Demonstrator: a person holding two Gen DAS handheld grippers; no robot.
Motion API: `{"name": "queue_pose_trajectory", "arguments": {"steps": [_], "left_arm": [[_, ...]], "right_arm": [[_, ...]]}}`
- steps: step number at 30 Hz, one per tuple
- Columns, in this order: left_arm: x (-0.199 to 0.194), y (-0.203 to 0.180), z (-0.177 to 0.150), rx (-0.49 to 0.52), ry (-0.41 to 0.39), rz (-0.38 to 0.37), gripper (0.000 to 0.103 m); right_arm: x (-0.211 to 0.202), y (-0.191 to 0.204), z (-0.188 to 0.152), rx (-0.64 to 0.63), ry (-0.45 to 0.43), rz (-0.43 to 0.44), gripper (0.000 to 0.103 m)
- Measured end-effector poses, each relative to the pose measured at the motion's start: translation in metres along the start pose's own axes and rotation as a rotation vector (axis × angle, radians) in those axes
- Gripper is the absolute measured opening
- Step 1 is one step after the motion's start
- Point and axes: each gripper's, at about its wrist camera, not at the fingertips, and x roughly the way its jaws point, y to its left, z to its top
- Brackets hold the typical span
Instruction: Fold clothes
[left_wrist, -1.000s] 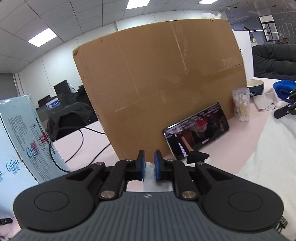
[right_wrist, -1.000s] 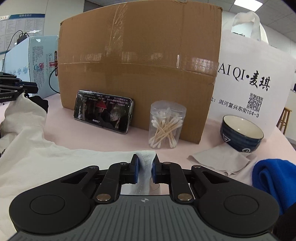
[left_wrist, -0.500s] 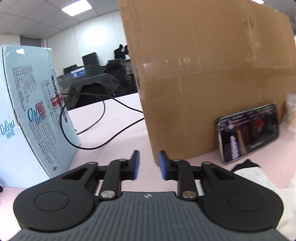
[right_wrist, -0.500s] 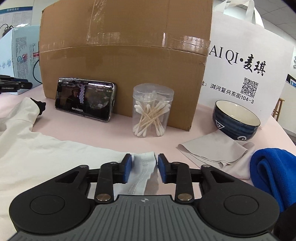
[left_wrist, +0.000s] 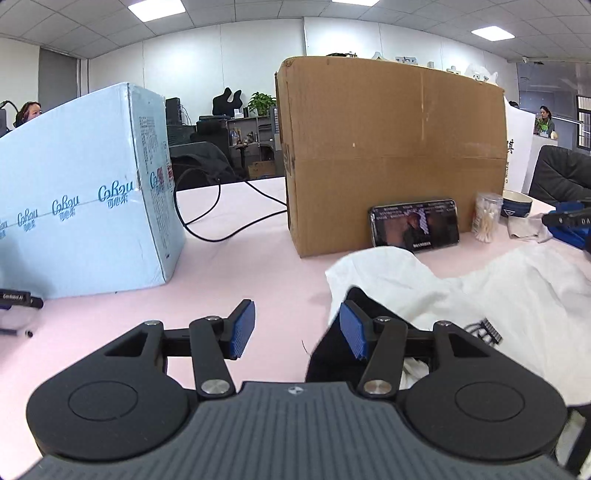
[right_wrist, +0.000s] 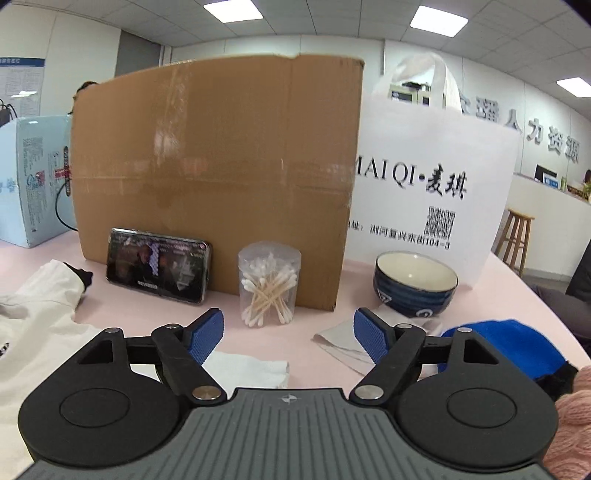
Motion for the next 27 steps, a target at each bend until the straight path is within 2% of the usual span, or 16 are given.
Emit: {"name": "queue_pose_trajectory", "arguments": {"steps": [4, 5, 7, 8, 11, 13, 15, 18, 21, 24, 26, 27], "left_arm": [[-0.045, -0.007, -0.02, -0.035, -0.015, -0.061, 0.048], [-0.065, -0.009, -0.027, -0.045, -0.032, -0.101, 0.048], [-0.084, -0.01, -0.037, -0.071, -0.051, -0.135, 0.049], [-0.099, -0.012, -0.046, -0.094, -0.064, -0.183, 0.049], [-0.122, -0.024, -0.06, -0.068, -0.064, -0.269, 0.054], [-0.137, -0.035, -0.07, -0.024, -0.08, -0.314, 0.063], [-0.149, -0.047, -0.081, -0.017, -0.083, -0.356, 0.064], [-0.151, -0.063, -0.09, 0.028, -0.054, -0.347, 0.064], [-0.153, -0.082, -0.099, 0.131, -0.034, -0.312, 0.064], [-0.147, -0.093, -0.106, 0.221, -0.03, -0.271, 0.064], [-0.143, -0.095, -0.111, 0.265, -0.028, -0.272, 0.062], [-0.14, -0.096, -0.114, 0.282, -0.025, -0.277, 0.055]], "right_arm": [[-0.043, 0.009, 0.001, 0.008, -0.055, 0.021, 0.081], [-0.054, 0.011, -0.001, 0.013, -0.062, 0.021, 0.082], [-0.072, 0.014, -0.007, 0.025, -0.069, 0.018, 0.082], [-0.084, 0.017, -0.012, 0.034, -0.072, 0.014, 0.082], [-0.112, 0.027, -0.026, 0.05, -0.076, -0.001, 0.083], [-0.128, 0.033, -0.035, 0.065, -0.081, -0.008, 0.083], [-0.144, 0.039, -0.043, 0.087, -0.091, -0.017, 0.083], [-0.168, 0.049, -0.058, 0.108, -0.11, -0.049, 0.083], [-0.193, 0.057, -0.074, 0.118, -0.118, -0.097, 0.083], [-0.209, 0.059, -0.089, 0.13, -0.084, -0.121, 0.083], [-0.218, 0.058, -0.098, 0.12, -0.049, -0.122, 0.083], [-0.221, 0.058, -0.102, 0.111, -0.035, -0.119, 0.083]]}}
